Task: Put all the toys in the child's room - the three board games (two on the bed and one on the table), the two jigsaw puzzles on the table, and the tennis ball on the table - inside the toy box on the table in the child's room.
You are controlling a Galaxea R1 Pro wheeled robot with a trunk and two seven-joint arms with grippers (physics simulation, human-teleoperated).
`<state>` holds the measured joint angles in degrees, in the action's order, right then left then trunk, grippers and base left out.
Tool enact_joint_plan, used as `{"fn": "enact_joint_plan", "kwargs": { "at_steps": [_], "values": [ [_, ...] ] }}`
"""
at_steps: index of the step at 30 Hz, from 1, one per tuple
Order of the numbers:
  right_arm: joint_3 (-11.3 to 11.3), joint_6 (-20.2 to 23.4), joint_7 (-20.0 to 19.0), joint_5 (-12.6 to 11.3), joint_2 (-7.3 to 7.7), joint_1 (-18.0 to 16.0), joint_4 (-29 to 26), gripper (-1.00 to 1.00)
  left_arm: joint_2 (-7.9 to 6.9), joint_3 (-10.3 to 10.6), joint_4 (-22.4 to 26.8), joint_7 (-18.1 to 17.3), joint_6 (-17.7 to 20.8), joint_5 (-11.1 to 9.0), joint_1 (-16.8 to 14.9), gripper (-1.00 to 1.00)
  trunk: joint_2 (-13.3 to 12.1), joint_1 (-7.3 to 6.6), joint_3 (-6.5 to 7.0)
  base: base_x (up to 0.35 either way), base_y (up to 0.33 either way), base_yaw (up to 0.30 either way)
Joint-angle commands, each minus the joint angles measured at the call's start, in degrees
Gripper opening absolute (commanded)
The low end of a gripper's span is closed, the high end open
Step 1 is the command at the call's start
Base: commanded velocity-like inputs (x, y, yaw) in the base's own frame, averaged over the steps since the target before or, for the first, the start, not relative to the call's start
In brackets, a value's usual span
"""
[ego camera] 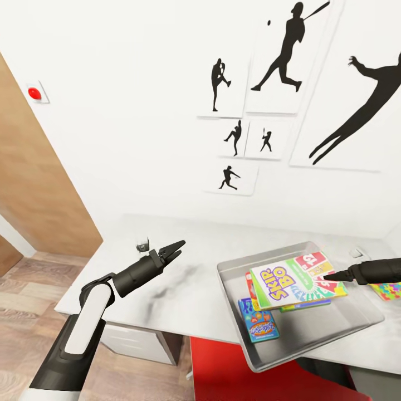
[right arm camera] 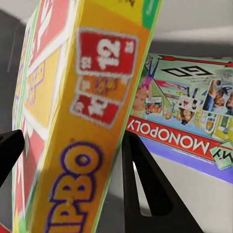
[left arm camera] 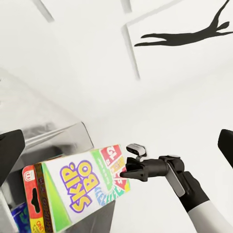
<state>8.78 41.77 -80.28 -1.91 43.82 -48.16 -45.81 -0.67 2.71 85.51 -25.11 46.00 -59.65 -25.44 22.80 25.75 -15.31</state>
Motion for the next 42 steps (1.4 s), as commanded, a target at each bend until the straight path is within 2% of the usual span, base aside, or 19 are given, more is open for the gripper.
{"fn": "enact_joint_plan", "kwargs": {
  "at_steps": [1,24,35,38,42],
  "values": [
    [0.21,0.86,-0.28,-0.28,0.07,-0.09,0.01,-1.0,-0.03,0.02,0.01,-0.03,0.23,-0.16,-0.05,1.0,0.12,0.03,-0.21,0.0,0.0,0.0],
    [0.03,0.86,-0.32,-0.23,0.1,-0.22,-0.15,-1.0,-0.03,0.02,0.01,-0.03,0.23,-0.12,-0.05,1.0,0.12,0.03,-2.35,0.0,0.0,0.0],
    [0.01,0.86,-0.38,-0.22,0.05,-1.5,-0.15,-1.0,-0.08,-0.01,0.01,-0.04,0.23,-0.17,-0.05,1.0,0.12,0.03,-3.37,0.0,0.0,0.0],
    [0.01,0.86,-0.39,-0.26,0.03,-1.84,-0.15,-1.0,-0.35,-0.15,0.01,-0.18,0.39,-0.37,-0.05,1.0,0.12,0.03,-3.65,0.0,0.0,0.0],
    [0.01,0.86,-0.4,-0.27,-0.01,-2.02,-0.15,-1.0,-0.7,-0.77,0.01,-0.28,0.75,-1.68,-0.05,1.0,0.12,0.03,-4.0,0.0,0.0,0.0]
  ]
}}
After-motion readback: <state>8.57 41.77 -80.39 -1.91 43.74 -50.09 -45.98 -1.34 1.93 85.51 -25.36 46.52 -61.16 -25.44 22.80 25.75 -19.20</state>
